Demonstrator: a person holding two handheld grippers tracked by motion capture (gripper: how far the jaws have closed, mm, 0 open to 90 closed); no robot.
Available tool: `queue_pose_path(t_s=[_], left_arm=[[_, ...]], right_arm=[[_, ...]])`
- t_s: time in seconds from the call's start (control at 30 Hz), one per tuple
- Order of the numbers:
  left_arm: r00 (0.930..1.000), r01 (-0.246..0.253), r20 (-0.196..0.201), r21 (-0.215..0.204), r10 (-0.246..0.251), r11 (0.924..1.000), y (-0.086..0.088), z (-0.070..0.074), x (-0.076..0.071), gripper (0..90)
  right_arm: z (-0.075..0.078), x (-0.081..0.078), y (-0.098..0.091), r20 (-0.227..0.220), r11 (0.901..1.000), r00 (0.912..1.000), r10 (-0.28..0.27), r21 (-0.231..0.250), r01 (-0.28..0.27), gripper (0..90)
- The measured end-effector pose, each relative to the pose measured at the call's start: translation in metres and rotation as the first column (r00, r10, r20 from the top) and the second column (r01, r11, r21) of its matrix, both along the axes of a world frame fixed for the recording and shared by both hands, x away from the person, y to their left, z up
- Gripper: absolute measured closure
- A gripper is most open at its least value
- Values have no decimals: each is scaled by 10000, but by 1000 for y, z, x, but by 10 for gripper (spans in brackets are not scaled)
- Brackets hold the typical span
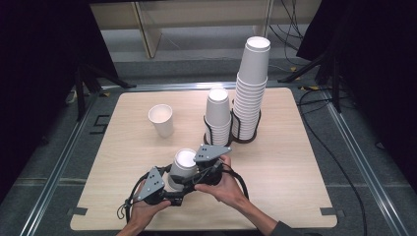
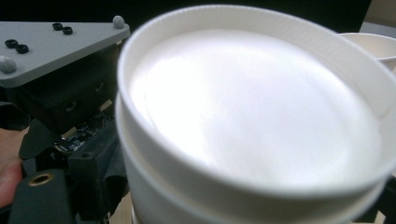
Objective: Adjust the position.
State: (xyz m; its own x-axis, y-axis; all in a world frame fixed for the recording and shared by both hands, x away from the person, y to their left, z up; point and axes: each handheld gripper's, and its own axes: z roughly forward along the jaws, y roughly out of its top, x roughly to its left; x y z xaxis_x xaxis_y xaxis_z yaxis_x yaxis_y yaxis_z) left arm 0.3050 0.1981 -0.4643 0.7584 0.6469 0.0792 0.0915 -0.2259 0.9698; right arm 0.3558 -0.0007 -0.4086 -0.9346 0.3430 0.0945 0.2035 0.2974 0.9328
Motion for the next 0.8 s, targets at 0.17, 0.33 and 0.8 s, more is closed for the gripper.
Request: queue_pose_path(t_s=[0.17, 0.33, 0.8], left_arm=[[9995, -78, -294, 359, 89, 9993, 2, -3, 3, 163], [9995, -129, -282, 836, 153, 9964, 5, -3, 6, 168], [9995, 280, -239, 2705, -223, 9623, 2, -1, 1, 174]], right_arm=[[10, 2, -9, 6, 9999, 10000, -29, 123, 28, 156], [22, 3, -20, -33, 10000, 10000, 17, -32, -17, 155], [19, 8, -31, -1112, 9928, 9931, 384, -1085, -506, 156]])
